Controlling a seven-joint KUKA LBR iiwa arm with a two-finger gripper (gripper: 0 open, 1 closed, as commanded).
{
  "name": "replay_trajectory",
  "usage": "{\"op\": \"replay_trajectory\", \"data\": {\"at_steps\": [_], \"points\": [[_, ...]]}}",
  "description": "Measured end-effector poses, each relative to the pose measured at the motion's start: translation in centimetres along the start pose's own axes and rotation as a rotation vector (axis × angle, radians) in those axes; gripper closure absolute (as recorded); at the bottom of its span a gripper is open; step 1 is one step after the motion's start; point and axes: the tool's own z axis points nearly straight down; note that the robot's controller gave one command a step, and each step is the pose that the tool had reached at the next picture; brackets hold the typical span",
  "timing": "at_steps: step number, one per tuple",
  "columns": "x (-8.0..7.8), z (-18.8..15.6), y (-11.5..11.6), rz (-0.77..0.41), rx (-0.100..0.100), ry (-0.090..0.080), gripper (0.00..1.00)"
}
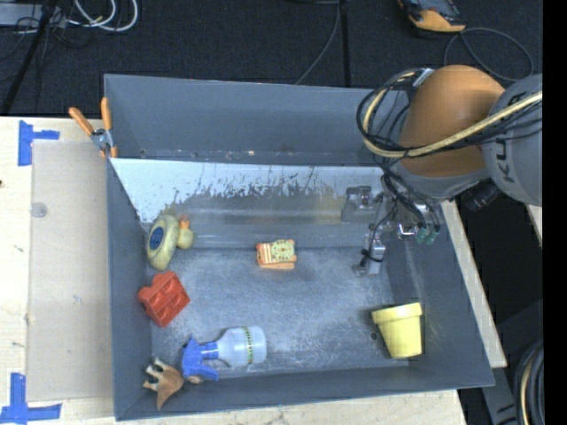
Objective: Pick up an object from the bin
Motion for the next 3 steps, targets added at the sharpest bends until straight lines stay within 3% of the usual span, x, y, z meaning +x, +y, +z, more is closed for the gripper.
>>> {"op": "replay_trajectory", "data": {"at_steps": [1, 2, 3], "points": [[-0.1, -0.5, 0.0, -0.001, 0.001, -0.007, 0.00], [2.3, 2.4, -3.5, -0.057, -0.001, -0.006, 0.00], [4.0, 4.6, -6.7, -0.041, 0.001, 0.001, 0.00]]}}
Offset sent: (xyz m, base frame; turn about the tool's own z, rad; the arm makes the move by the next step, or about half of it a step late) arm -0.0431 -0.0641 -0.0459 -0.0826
